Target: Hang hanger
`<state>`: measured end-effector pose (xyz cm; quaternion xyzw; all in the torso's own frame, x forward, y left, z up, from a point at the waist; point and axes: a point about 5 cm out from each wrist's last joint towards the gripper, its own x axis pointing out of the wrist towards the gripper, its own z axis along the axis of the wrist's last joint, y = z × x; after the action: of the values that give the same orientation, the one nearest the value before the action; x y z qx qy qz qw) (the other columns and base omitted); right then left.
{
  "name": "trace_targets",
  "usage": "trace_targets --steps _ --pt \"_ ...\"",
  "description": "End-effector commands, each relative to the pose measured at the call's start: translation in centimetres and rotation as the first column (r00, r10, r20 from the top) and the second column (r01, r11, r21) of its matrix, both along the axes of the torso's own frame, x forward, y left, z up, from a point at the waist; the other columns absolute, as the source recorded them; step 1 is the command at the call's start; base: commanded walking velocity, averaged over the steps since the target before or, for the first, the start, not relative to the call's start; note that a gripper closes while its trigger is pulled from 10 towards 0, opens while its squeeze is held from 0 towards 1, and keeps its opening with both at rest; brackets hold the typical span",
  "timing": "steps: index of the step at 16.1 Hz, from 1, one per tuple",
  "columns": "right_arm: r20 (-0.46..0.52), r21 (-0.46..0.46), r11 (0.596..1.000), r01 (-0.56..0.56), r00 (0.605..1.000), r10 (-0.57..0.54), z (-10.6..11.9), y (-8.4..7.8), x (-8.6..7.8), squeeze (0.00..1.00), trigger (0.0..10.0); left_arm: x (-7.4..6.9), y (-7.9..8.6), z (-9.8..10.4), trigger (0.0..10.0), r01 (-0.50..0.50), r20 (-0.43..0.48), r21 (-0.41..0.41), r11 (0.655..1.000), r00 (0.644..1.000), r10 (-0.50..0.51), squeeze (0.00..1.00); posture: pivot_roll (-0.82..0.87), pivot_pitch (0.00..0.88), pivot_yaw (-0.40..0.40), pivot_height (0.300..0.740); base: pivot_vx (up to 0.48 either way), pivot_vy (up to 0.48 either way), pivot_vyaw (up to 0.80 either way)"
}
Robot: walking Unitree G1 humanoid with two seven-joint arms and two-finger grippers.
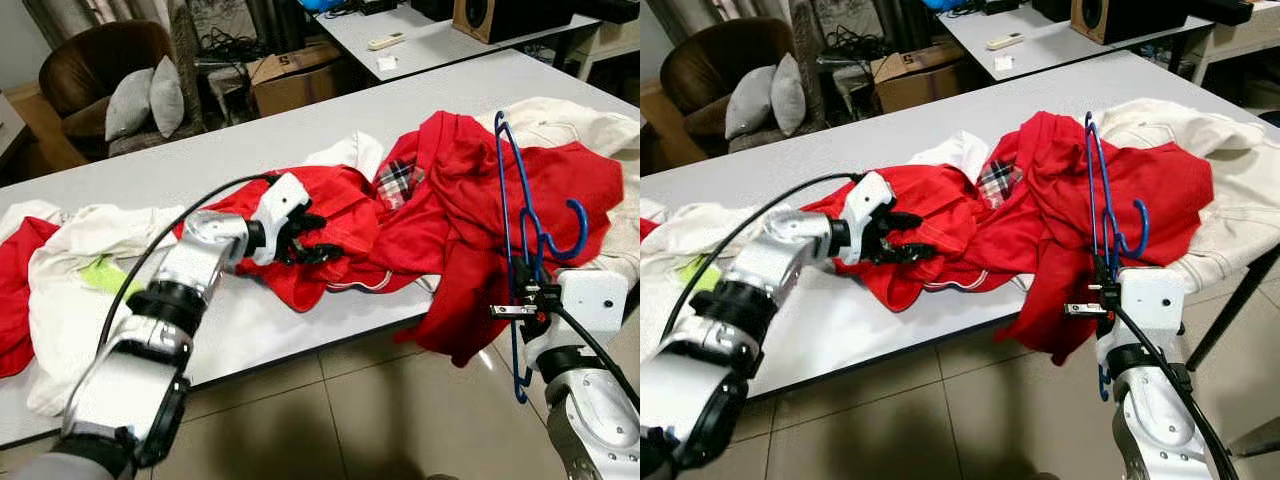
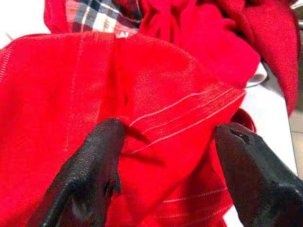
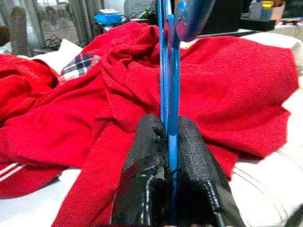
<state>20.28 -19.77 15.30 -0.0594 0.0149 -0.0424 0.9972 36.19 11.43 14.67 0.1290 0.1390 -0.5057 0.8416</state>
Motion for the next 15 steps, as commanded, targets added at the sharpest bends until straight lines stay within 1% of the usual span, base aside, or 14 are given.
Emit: trace_targets --steps 1,2,4,7,8,9,10,11,14,15 --pt "-0.001 0.008 1.0 -0.006 1.0 0.006 0.0 0.2 0.0 0.0 10.0 0.2 0.4 0.1 2.6 -0.064 0.038 0.012 0.998 0.997 0.063 0.0 -0.24 0.0 0.212 0.74 0.0 0.0 0.0" --pt "0.0 0.009 1.0 -0.007 1.0 0.007 0.0 0.3 0.0 0.0 10.0 0.4 0.4 0.1 0.0 -0.101 0.068 0.017 0.995 0.993 0.1 0.0 -0.24 0.0 0.212 0.74 0.0 0.0 0.0" --pt "0.001 0.01 1.0 -0.012 1.0 0.012 0.1 0.4 0.1 0.0 10.0 0.5 0.9 -0.2 0.0 -0.151 0.152 0.11 0.982 0.979 0.134 0.0 -0.23 0.0 0.206 0.74 0.0 0.0 0.0" --pt "0.002 0.012 1.0 -0.017 1.0 0.017 0.0 0.4 0.2 0.0 10.0 0.8 1.1 0.1 0.0 -0.212 0.208 0.116 0.97 0.961 0.184 0.0 -0.23 0.0 0.201 0.74 0.0 0.0 0.0" --pt "0.002 0.013 1.0 -0.018 1.0 0.018 0.0 0.5 0.2 0.0 10.0 1.0 1.1 0.3 0.0 -0.235 0.227 0.105 0.966 0.952 0.207 0.0 -0.23 0.0 0.201 0.74 0.0 0.0 0.0" --pt "0.002 0.014 1.0 -0.018 1.0 0.018 0.0 0.5 0.3 0.0 10.0 1.3 0.9 0.8 0.0 -0.259 0.24 0.065 0.964 0.942 0.236 0.0 -0.22 0.0 0.201 0.74 0.0 0.0 0.0" --pt "0.002 0.014 1.0 -0.018 1.0 0.017 0.0 0.5 0.3 0.0 10.0 1.6 0.8 1.5 0.0 -0.279 0.239 0.009 0.96 0.933 0.269 0.0 -0.23 0.0 0.202 0.74 0.0 0.0 0.0" --pt "0.003 0.015 1.0 -0.015 1.0 0.015 0.0 0.5 0.3 0.0 10.0 1.8 0.8 2.1 0.0 -0.291 0.235 -0.031 0.956 0.928 0.29 0.0 -0.23 0.0 0.203 0.74 0.0 0.0 0.0" --pt "0.004 0.017 1.0 -0.011 1.0 0.011 0.0 0.5 0.3 0.0 10.0 2.3 1.2 2.8 0.0 -0.328 0.233 -0.082 0.941 0.912 0.338 0.0 -0.23 0.0 0.205 0.74 0.0 0.0 0.0" --pt "0.004 0.017 1.0 -0.01 1.0 0.01 0.0 0.5 0.3 0.0 10.0 2.5 1.3 3.4 0.0 -0.348 0.229 -0.124 0.929 0.901 0.368 0.0 -0.23 0.0 0.205 0.74 0.0 0.0 0.0"
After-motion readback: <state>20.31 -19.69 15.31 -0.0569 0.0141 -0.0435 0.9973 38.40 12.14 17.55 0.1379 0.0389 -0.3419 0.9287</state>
